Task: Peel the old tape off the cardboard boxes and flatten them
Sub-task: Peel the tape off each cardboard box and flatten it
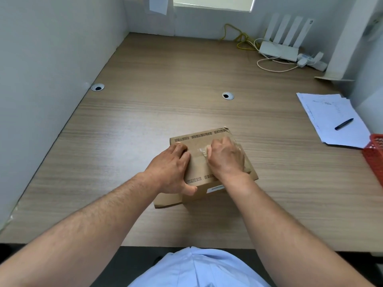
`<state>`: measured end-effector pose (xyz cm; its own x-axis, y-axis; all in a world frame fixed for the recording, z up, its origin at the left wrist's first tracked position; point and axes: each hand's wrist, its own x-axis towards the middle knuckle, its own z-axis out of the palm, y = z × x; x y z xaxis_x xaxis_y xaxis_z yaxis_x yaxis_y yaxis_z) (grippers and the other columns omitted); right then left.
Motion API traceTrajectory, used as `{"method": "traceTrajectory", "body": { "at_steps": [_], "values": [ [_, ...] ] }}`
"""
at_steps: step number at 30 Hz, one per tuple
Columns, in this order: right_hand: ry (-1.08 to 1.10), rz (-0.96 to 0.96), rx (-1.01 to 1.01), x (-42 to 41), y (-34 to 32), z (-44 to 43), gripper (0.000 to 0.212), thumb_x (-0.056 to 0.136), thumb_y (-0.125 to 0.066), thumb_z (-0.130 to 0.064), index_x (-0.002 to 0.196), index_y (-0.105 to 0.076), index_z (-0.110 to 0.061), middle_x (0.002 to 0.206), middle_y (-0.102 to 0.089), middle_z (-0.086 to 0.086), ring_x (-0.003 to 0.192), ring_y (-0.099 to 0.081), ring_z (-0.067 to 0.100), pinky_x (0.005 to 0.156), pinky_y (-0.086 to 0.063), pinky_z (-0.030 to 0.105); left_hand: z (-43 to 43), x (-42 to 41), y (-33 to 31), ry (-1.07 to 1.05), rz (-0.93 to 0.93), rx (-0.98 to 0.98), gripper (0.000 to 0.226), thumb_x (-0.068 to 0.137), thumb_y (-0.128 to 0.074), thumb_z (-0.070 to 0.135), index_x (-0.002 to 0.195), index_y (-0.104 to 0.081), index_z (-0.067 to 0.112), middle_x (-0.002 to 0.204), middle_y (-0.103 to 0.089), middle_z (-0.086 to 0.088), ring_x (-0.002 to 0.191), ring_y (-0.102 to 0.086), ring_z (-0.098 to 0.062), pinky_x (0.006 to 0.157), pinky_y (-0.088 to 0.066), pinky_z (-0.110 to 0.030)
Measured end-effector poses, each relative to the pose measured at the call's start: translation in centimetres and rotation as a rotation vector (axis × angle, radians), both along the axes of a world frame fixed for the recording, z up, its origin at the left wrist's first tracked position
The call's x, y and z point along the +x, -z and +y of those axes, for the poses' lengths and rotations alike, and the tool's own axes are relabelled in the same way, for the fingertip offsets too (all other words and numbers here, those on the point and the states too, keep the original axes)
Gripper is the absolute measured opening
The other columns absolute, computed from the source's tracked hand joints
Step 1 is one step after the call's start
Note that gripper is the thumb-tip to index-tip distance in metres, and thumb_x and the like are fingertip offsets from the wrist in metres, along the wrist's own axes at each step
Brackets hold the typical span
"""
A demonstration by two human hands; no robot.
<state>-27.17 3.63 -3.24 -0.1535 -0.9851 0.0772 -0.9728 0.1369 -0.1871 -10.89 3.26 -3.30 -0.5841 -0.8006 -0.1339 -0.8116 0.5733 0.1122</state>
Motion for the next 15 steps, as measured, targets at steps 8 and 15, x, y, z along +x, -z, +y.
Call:
{"method": "traceTrajectory", "body": {
  "at_steps": [8, 15],
  "values": [
    [-0.001, 0.018, -0.010, 0.8, 0.1, 0.2, 0.022, 0.096, -0.047, -0.017, 0.113, -0.050, -0.004, 0.113, -0.058, 0.015, 0.099, -0.061, 0.033, 0.073, -0.043, 0.034, 0.2, 0.1, 0.1, 0.004, 0.017, -0.020, 0.107, 0.059, -0.050, 0.078, 0.141, -0.032, 0.011, 0.148, -0.022, -0.003, 0.138, -0.014, -0.020, 0.113, -0.018, -0.027],
    [0.317, -0.433, 0.031, -2.8, -1.7, -0.2, 0.028, 0.092, -0.053, -0.012, 0.117, -0.046, -0.001, 0.109, -0.064, 0.020, 0.099, -0.061, 0.037, 0.079, -0.047, 0.036, -0.5, 2.6, -0.1, 0.068, -0.027, 0.002, 0.110, 0.060, -0.051, 0.077, 0.147, -0.025, 0.015, 0.152, -0.017, 0.001, 0.139, -0.011, -0.017, 0.116, -0.007, -0.026]
  ]
}}
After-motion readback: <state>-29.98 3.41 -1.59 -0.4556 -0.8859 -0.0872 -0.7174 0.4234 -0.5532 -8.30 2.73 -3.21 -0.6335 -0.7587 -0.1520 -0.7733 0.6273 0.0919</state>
